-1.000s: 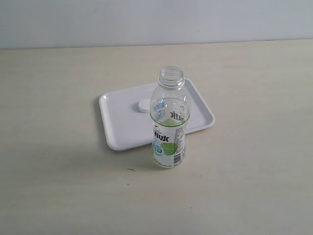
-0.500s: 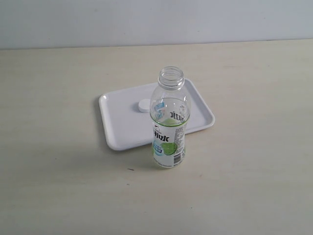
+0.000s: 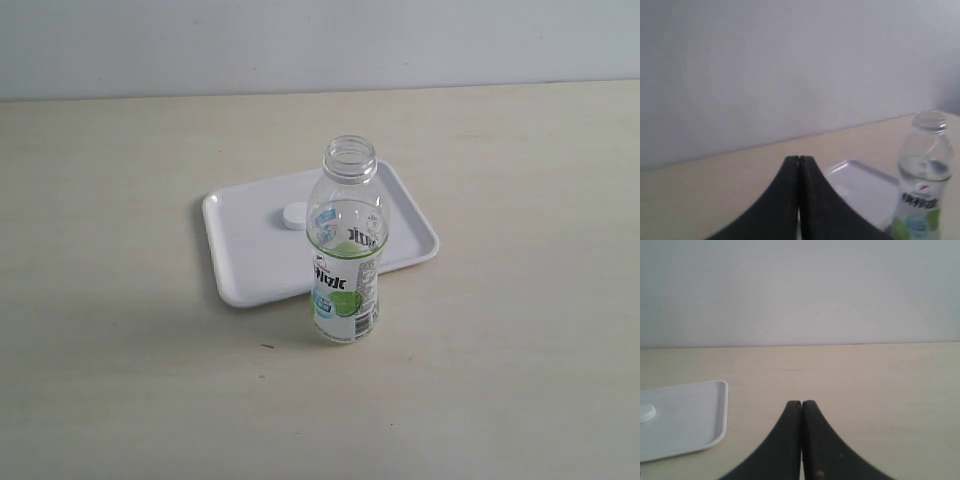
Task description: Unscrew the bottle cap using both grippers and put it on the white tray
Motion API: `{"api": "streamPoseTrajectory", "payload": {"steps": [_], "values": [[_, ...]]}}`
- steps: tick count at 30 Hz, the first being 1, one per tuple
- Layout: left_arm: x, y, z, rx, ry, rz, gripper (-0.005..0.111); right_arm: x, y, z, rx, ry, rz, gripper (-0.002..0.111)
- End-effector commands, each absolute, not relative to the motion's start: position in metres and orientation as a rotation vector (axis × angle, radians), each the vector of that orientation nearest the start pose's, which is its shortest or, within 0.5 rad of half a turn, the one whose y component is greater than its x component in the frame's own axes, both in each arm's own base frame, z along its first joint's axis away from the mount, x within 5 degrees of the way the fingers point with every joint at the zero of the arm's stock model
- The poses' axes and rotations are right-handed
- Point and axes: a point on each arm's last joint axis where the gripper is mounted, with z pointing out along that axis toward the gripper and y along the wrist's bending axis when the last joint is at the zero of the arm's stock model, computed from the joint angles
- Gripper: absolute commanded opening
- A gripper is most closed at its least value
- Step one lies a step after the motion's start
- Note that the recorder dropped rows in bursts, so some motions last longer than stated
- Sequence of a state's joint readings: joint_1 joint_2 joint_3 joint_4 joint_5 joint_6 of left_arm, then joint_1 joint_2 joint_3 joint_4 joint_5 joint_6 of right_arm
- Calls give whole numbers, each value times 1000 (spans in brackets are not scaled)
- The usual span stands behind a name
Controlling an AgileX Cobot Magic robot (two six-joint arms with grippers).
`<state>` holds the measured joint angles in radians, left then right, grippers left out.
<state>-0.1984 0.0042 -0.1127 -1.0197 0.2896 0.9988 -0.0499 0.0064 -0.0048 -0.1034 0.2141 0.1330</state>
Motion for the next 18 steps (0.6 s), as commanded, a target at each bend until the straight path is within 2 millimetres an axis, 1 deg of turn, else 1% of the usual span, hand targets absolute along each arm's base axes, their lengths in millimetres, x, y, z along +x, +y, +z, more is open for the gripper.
{"api": "streamPoseTrajectory", "payload": {"steps": [1, 3, 6, 9, 11, 13, 15, 18], "values": [[48, -15, 226, 133, 1625, -209, 0, 55, -5, 192, 86, 1711, -43, 0], [50, -7, 225, 70, 1639, -103, 0, 55, -5, 192, 87, 1718, -43, 0], [51, 0, 222, -19, 1630, -42, 0, 55, -5, 192, 87, 1718, -43, 0], [54, 0, 216, -11, 1605, -42, 0, 55, -5, 192, 87, 1718, -43, 0], [56, -1, 206, 10, 1598, -29, 0, 55, -5, 192, 88, 1718, -42, 0], [56, -2, 208, 26, 1544, -28, 0, 55, -5, 192, 88, 1718, -42, 0], [56, -1, 204, 26, 1581, -20, 0, 55, -5, 192, 88, 1718, -42, 0], [56, -2, 207, 38, 1554, -13, 0, 55, -5, 192, 88, 1718, -42, 0]]}}
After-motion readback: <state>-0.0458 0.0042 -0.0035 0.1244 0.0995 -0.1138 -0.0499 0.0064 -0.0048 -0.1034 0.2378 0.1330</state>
